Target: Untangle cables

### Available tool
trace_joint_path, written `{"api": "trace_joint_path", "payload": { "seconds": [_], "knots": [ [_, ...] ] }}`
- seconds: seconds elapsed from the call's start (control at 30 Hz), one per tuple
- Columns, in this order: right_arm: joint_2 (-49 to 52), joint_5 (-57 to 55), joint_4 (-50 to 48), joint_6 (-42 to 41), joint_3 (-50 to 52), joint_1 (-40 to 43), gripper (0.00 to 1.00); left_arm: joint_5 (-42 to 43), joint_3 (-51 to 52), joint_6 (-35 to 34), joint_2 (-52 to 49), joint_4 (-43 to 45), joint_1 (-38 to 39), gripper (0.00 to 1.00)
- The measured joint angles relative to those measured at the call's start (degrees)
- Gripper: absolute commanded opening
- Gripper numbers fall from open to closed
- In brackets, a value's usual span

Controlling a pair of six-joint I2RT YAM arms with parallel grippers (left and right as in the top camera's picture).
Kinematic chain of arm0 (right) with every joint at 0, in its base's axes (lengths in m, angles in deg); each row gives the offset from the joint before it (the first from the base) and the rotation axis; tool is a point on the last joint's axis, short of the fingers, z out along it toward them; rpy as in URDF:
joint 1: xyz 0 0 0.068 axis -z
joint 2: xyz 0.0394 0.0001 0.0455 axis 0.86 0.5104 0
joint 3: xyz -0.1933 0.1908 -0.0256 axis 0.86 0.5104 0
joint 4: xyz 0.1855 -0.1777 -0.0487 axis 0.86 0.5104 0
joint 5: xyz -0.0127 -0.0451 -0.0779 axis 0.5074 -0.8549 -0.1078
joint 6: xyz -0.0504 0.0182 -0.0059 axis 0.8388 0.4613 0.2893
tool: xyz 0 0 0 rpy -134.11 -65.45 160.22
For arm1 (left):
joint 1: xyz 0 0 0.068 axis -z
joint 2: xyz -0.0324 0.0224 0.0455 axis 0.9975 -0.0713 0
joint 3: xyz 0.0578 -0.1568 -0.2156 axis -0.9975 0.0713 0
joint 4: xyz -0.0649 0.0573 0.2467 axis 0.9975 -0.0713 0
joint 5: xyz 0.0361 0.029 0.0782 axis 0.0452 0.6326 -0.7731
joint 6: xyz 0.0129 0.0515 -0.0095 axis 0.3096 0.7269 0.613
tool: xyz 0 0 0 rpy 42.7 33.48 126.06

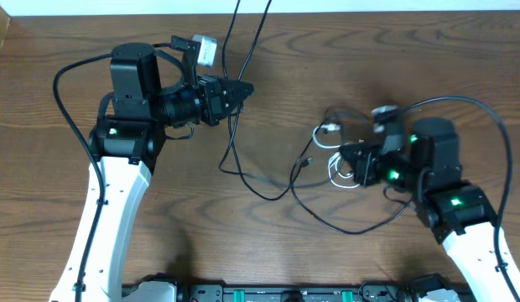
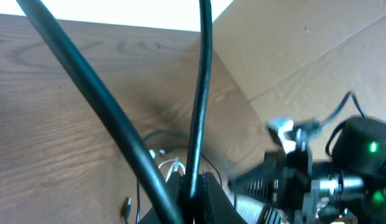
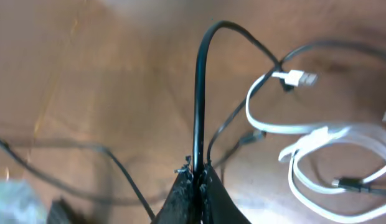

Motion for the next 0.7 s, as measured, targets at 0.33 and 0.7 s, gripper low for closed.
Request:
{"api": "trace_joint_path", "payload": {
  "seconds": [0.33, 0.7],
  "knots": [
    [-1.7, -16.06, 0.15, 7.91, -0.02, -16.44, 0.01, -5.11, 0.0, -0.98, 0.0, 0.07, 0.0, 0.08],
    [0.09, -39.19, -9.55, 8.55, -0.48, -16.48, 0.01, -6.27, 0.0, -0.98, 0.0, -0.44, 0.0, 0.08]
  ]
}}
